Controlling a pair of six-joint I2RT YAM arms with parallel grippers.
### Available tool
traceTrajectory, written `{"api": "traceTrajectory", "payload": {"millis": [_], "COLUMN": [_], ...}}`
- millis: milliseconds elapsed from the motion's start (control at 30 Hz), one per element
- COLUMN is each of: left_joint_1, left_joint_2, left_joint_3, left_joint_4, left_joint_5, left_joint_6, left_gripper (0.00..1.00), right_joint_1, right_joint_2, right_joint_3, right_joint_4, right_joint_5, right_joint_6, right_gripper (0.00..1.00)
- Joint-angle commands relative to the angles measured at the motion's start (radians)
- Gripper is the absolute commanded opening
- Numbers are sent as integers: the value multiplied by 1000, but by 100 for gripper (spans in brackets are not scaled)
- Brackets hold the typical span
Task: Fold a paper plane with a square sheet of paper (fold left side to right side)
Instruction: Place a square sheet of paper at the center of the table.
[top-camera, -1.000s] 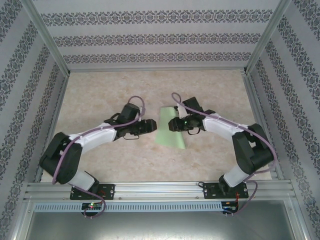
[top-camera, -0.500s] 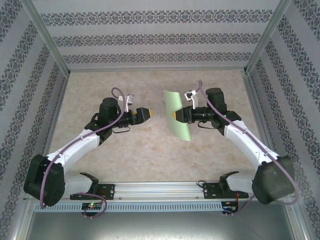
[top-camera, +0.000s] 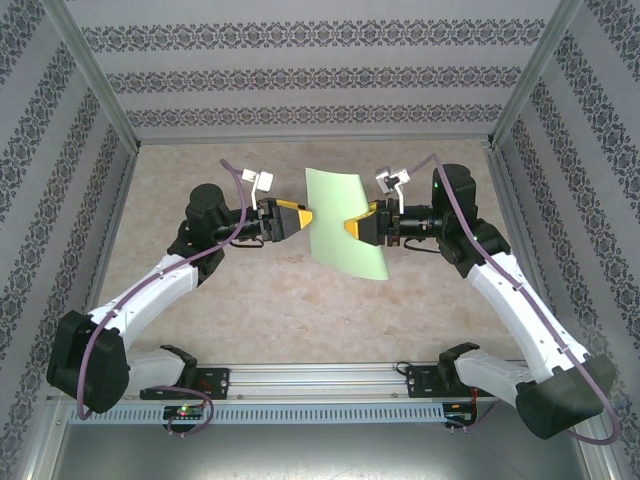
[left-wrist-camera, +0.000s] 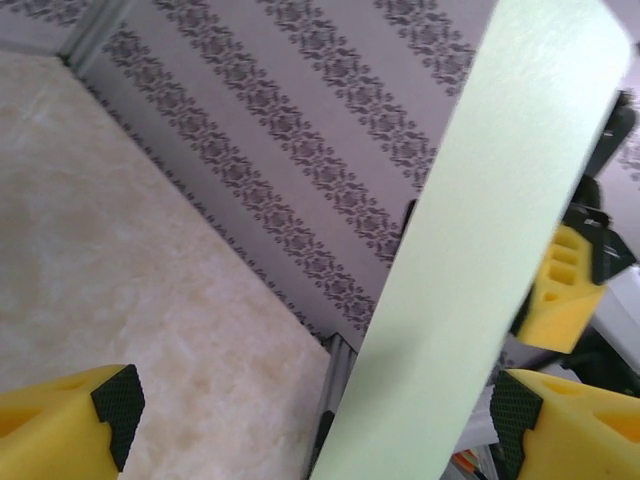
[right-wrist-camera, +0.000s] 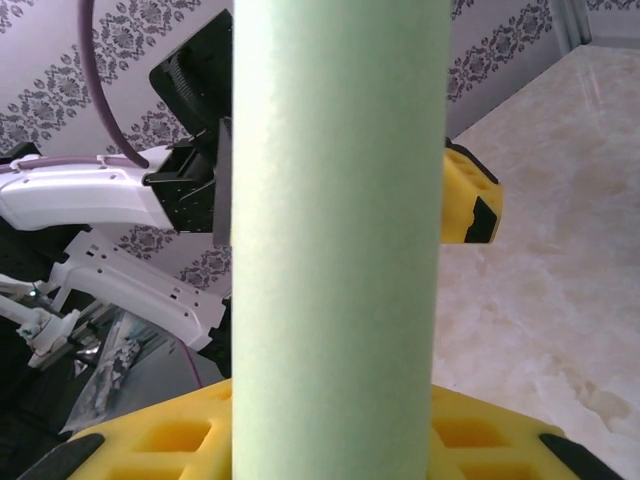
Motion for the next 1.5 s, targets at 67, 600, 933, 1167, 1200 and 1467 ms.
{"api": "traceTrajectory", "payload": {"millis": [67,600,933,1167,1200,1467], "left_joint_1": [-51,-68,-56,-42,-43,-35], "left_joint_2": [6,-9,0,141,166,357], "left_joint_3": [47,72,41,78,81,148], "left_joint_4": [120,-101,-394,-596,-614,-814], "left_joint_5": [61,3,-165,-283,-300,-487], "left_joint_6": [-9,97,198,223,229,252], "left_gripper": [81,4,0,0,0,0], "right_joint_1": [13,-34,-76,-89,-89,-83], "right_joint_2": [1,-34,-65,-27,-17,116], "right_joint_3": [6,-13,-73,-138,-155,-272], "right_joint_4": [34,-118,-217,-185,-169,-12], "right_joint_5": [-41,133,504,529,522,478], "right_joint_6": [36,-51,-92,-19,-1,174], "right_gripper": [37,52,84,87,87,55]}}
